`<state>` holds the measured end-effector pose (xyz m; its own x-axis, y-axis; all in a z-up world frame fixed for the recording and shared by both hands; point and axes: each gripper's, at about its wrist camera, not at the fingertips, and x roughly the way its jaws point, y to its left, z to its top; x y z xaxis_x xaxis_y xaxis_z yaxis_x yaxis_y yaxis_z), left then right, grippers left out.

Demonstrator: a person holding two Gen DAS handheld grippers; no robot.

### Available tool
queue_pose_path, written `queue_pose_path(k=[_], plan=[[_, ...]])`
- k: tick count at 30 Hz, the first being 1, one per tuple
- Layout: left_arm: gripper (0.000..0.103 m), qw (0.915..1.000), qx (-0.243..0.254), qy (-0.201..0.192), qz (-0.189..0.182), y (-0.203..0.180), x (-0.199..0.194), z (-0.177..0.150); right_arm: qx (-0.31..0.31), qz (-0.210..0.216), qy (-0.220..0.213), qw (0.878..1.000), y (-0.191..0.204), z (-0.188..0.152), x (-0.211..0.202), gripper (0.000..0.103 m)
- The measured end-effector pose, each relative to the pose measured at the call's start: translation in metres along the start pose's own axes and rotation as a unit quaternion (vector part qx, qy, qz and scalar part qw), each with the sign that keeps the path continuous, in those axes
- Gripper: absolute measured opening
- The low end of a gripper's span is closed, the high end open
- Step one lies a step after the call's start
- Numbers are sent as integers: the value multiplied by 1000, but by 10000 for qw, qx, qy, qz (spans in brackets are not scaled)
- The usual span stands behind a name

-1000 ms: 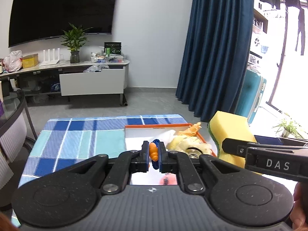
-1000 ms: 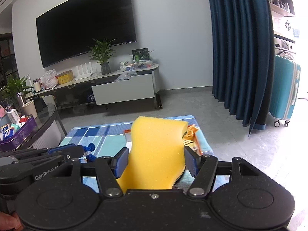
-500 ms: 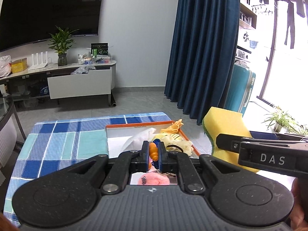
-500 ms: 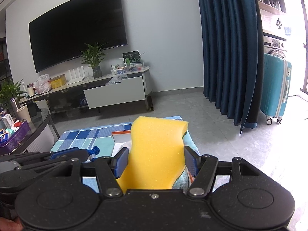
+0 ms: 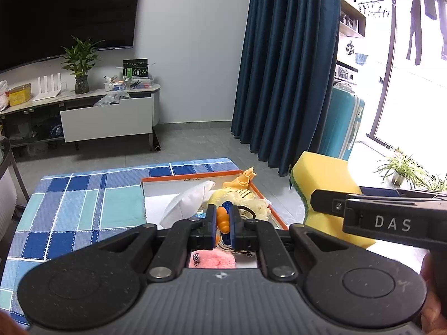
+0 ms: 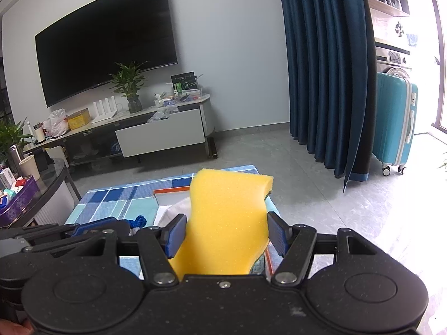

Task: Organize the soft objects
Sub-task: 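Carry the earplugs and yellow sponge in both tools over the white box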

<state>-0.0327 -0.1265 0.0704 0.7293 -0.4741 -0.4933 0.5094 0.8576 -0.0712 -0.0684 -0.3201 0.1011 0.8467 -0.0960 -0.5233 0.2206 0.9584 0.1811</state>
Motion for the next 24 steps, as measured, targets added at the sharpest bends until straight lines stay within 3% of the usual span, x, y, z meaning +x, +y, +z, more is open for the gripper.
queue_pose_path(k=[24], plan=[[12,9998,56,212,-42,-5,20,-1,30,-21,130,9999,-4,-3,18,76]])
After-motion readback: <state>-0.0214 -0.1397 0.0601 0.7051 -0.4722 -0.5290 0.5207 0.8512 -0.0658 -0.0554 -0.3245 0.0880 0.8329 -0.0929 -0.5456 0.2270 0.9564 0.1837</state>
